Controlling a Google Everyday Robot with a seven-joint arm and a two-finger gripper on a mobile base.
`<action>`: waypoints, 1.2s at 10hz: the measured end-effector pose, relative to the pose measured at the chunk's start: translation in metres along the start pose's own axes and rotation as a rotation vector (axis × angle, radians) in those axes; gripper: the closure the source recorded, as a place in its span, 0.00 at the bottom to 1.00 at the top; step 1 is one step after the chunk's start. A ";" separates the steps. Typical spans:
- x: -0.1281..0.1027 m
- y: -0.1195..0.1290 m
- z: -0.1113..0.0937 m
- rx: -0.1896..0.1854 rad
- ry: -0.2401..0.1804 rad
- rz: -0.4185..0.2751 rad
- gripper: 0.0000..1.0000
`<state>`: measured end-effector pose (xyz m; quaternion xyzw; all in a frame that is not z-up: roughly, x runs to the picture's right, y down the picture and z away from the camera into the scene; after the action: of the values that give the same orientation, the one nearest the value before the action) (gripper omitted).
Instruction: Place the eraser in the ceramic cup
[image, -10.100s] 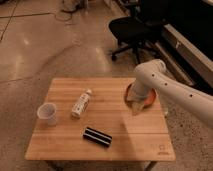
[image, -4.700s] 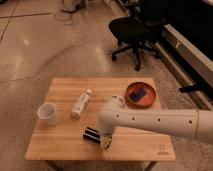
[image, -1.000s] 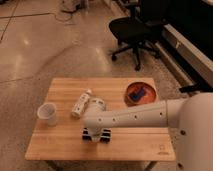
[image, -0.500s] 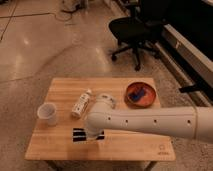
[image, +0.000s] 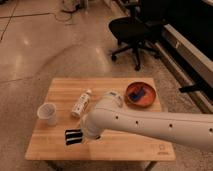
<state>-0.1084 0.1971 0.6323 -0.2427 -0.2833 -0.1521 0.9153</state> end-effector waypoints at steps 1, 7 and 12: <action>0.000 0.000 0.000 0.000 0.000 0.000 1.00; -0.024 -0.038 0.010 0.029 -0.067 0.016 1.00; -0.065 -0.103 0.014 0.072 -0.160 -0.009 1.00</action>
<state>-0.2092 0.1279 0.6409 -0.2199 -0.3621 -0.1260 0.8970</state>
